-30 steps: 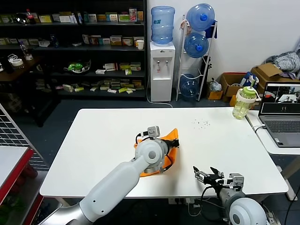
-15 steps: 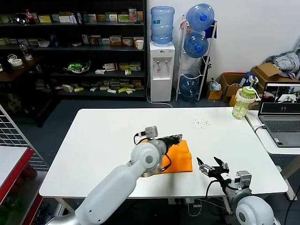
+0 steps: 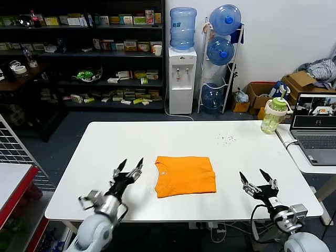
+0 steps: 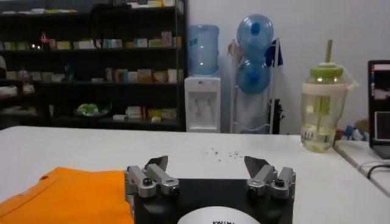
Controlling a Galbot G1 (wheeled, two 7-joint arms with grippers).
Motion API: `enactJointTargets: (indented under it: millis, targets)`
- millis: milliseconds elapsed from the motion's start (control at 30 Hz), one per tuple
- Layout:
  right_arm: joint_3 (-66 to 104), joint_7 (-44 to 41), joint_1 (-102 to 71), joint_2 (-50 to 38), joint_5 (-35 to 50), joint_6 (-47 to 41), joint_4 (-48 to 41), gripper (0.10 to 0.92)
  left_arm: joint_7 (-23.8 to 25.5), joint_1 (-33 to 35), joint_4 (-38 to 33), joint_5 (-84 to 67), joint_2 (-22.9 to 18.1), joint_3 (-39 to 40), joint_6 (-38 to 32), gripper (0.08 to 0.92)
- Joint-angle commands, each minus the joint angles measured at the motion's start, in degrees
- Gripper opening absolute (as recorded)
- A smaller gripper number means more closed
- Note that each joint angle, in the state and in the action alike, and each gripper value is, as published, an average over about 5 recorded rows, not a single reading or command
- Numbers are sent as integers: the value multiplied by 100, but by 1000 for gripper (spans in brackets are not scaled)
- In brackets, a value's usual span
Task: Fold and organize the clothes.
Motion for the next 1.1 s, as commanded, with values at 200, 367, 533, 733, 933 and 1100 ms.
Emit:
enactJointTargets:
  millis: [200,367,533,733,933,1100]
  targets:
    - [709,-666,-530,1210,-1109,1454,33,823,1842,2194,-602,1321,-725,-2220,-2144,823]
    - [648,-688,-487,1486,-1330,1591,-21,823,1887,2169,-456,1322,-824,-2195,-2131,823]
    - [621,-740,-428,1647,-1473,1618,-67,823,1892,2187,-465,1406,-903,-2129,-2141,823]
    - [651,-831,-396,1776,-1621,1682,-147,823,1859,2185,-495,1484,-986,-2077,-2141,823]
    - [737,-855,-352,1938,-1723,1882,-237,823,1811,2182,-514,1621,-1081,-2072,-2174,823]
    - [817,-874,-358,2069,-1713,1969,-280,823,1810,2156,-527,1634,-1209,-2125,-2204,823]
